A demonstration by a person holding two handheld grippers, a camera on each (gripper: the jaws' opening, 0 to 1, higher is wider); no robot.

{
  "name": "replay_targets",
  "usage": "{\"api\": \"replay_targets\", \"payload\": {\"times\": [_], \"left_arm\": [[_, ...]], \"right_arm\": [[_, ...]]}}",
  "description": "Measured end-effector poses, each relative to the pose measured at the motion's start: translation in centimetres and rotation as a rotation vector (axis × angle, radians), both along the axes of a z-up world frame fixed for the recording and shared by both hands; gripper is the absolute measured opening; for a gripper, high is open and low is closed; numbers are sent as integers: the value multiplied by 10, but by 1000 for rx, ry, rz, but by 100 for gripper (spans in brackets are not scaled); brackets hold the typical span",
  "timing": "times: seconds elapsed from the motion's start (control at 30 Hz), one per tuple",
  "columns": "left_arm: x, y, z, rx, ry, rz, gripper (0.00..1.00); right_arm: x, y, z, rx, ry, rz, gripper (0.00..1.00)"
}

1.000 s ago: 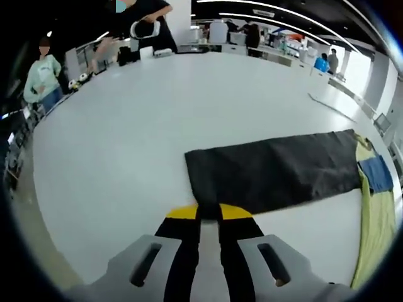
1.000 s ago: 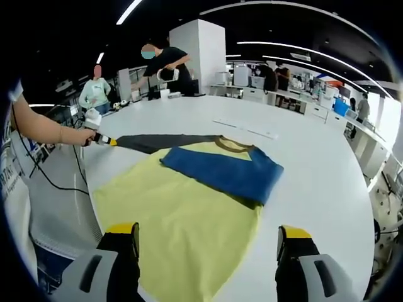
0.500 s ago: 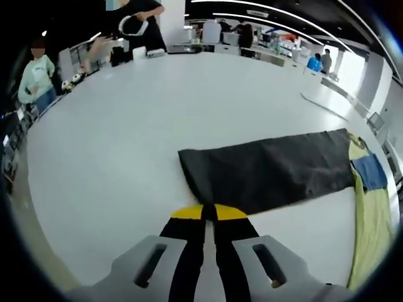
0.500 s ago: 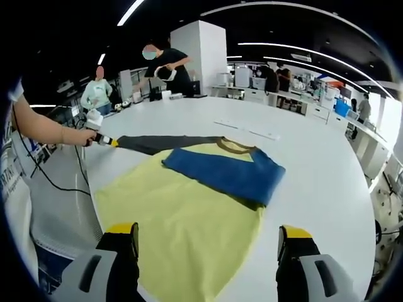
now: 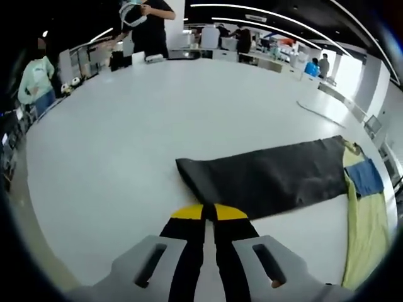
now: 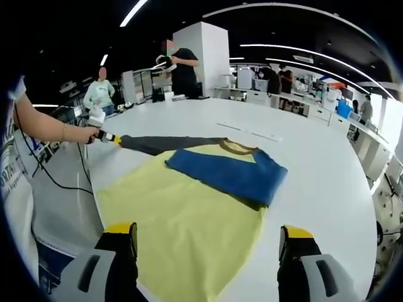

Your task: Fold the garment on the visible template until the final outline fits inside the template.

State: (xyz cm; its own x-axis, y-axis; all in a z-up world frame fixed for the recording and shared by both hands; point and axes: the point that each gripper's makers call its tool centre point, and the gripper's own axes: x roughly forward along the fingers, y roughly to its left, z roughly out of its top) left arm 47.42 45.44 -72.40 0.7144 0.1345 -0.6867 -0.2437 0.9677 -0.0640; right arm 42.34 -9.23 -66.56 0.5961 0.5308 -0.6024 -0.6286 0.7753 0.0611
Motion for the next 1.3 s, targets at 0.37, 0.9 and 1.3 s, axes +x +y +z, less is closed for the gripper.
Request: {"api": "replay_targets", "payload": {"times": [0.37,0.9,1.3], "left_arm": [[0,-7,7,35,8,-50,1],[14,-38,29,-13,-37,-117,1],[29,-69,52,-30,-83,-204,1]], "right_arm": [[-2,6,0,13,-3,15,93],[-10,24,5,40,1,57,93],[-12,29,9,53,-2,76,93]]}}
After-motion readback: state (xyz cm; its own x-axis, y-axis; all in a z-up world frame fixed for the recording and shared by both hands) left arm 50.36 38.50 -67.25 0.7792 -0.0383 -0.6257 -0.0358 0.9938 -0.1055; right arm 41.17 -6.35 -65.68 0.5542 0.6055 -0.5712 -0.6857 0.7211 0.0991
